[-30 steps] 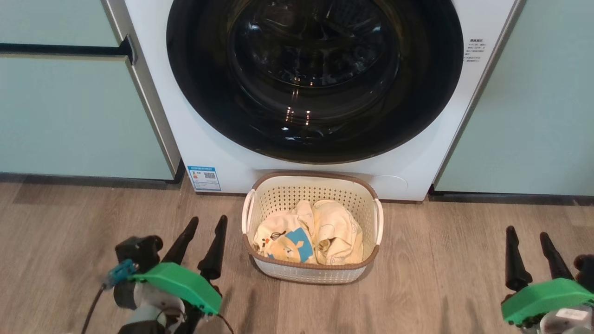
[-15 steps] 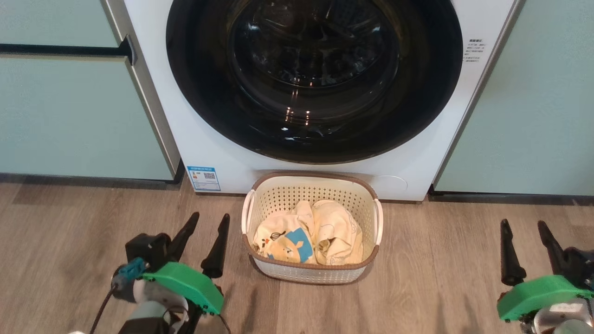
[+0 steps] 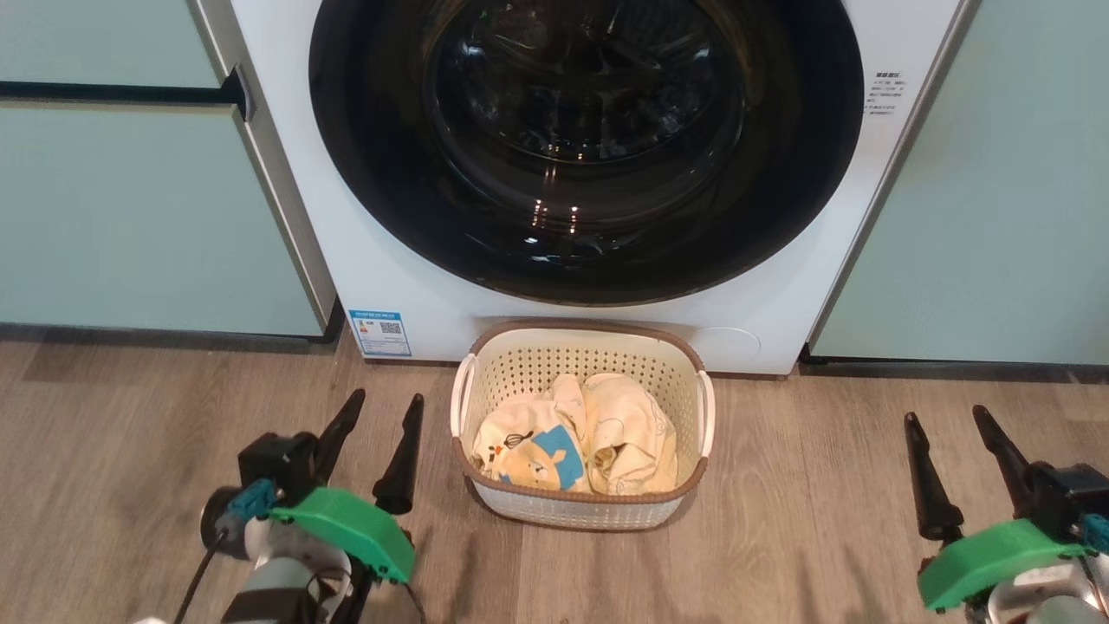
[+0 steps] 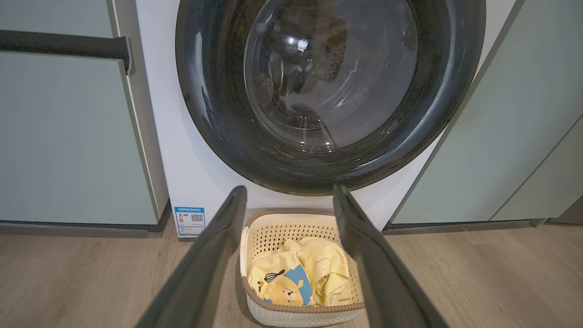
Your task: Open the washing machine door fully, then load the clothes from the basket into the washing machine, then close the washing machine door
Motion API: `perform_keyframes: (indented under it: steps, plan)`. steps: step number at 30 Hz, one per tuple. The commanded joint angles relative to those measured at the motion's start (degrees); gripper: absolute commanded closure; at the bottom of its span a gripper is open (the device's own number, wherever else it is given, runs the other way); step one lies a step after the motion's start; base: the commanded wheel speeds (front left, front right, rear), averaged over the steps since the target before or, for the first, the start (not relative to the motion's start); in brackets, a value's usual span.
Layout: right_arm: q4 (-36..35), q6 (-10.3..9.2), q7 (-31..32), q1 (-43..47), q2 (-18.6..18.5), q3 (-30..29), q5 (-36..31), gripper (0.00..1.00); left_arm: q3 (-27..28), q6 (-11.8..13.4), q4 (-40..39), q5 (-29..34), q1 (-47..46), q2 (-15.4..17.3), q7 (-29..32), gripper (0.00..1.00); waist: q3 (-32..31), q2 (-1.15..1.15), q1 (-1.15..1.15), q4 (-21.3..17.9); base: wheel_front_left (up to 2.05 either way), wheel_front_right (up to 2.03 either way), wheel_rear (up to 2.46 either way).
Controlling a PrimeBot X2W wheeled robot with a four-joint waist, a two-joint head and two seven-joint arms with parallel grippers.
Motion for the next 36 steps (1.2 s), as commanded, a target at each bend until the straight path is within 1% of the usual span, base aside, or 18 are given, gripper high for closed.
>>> perform_keyframes:
  steps: [1,23,29,36]
  plan:
    - [-2.0,-0.17,-0.7,-3.0,-0.8,1.2,0.0,0.00,2.1,0.2,-1.3,0.2,-3.1,0.3,-0.5,0.00,0.0,0.00,0.00,0.0,0.00,0.00,0.00]
    - [-1.8,-0.17,-0.7,-2.8,-0.5,0.7,0.2,0.00,1.2,-0.1,0.5,0.8,-3.6,0.8,-0.5,0.00,0.2,0.00,0.00,-0.4,0.04,0.04,-0.07]
    - [-1.8,-0.17,-0.7,-2.9,-0.6,0.6,0.4,0.00,0.8,-0.1,0.3,1.5,-3.7,1.1,-0.5,0.00,0.3,0.00,0.00,-0.6,0.60,0.60,-1.20]
    - [-1.9,-0.17,-0.7,-3.1,-0.5,0.4,0.4,0.00,0.7,-0.1,0.2,2.1,-3.8,1.1,-0.5,0.00,0.5,0.00,0.00,-0.7,1.09,1.09,-2.18]
